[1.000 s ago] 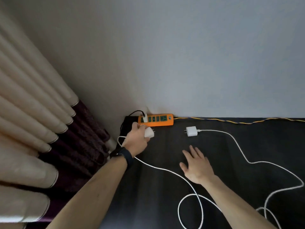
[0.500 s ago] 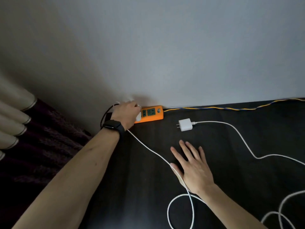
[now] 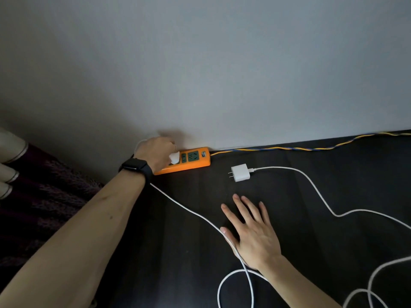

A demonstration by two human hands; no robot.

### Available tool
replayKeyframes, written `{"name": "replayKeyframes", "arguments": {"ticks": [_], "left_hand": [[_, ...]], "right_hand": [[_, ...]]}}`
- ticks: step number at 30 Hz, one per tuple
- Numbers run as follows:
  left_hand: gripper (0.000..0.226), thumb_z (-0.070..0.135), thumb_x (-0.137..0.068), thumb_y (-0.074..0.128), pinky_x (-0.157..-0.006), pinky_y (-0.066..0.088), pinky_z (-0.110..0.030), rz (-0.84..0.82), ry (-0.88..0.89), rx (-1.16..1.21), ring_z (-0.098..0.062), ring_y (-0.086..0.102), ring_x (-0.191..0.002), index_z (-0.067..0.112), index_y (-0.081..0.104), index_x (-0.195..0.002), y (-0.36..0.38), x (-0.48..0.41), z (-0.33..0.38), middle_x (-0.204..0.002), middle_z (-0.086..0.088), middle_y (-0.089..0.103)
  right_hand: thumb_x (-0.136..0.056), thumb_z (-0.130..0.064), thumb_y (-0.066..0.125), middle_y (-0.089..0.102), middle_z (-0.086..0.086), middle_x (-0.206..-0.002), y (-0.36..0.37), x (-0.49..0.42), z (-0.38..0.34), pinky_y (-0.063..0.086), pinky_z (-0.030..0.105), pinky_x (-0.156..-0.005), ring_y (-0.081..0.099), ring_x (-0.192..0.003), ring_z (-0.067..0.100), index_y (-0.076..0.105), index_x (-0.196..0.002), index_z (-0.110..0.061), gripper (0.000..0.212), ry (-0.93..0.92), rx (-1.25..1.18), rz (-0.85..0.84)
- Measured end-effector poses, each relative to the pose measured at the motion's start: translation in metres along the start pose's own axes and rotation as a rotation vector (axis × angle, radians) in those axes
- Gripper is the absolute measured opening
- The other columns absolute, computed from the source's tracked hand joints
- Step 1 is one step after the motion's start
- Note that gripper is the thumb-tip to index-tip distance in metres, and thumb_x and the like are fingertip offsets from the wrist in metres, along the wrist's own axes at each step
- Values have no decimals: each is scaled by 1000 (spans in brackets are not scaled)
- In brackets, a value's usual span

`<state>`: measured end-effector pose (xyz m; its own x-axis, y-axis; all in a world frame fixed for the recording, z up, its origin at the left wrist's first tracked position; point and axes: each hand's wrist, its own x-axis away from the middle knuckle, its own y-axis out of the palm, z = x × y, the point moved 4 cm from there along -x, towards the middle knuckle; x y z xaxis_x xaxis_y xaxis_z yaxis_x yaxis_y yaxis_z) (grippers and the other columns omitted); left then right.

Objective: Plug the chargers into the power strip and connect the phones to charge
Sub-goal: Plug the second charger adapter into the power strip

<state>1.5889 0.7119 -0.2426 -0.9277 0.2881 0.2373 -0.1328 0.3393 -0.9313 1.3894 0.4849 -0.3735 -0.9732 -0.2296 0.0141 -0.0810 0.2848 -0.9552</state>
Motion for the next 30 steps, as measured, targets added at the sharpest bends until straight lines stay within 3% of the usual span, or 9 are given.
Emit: {"name": "replayKeyframes", "arguments": {"ticks": [5, 12, 15, 30], "left_hand": [[39, 21, -89, 66, -81, 51, -36, -1, 56, -47, -23, 59, -110, 33, 65, -126, -5, -3, 5, -117, 8, 63], [39, 27, -86, 70, -86, 52, -40, -78, 15, 75, -22, 59, -108, 30, 67, -124, 2, -3, -8, -116, 6, 65], [41, 29, -87, 69, -87, 52, -40, -70, -4, 55, -20, 59, -113, 34, 64, -127, 5, -4, -8, -123, 10, 63], [35, 28, -85, 70, -84, 54, -41, 37, -26, 185, -20, 59, -107, 25, 69, -120, 9, 3, -12, -116, 9, 62]], "right_hand": [[-100, -62, 27, 27, 1, -164, 0, 1, 1, 20, 56, -121, 20, -153, 22, 35, -152, -39, 58, 0, -3, -9], [-99, -62, 28, 26, 0, -165, -1, 1, 3, 20, 55, -121, 21, -153, 21, 35, -152, -39, 58, 4, -9, -5], [-99, -62, 28, 27, 0, -164, 1, 2, 2, 19, 55, -121, 21, -152, 21, 35, -152, -39, 58, 6, -5, -4], [-99, -62, 30, 28, 0, -164, -1, 1, 2, 19, 53, -122, 23, -152, 21, 36, -151, -40, 56, 7, -1, -1]]}}
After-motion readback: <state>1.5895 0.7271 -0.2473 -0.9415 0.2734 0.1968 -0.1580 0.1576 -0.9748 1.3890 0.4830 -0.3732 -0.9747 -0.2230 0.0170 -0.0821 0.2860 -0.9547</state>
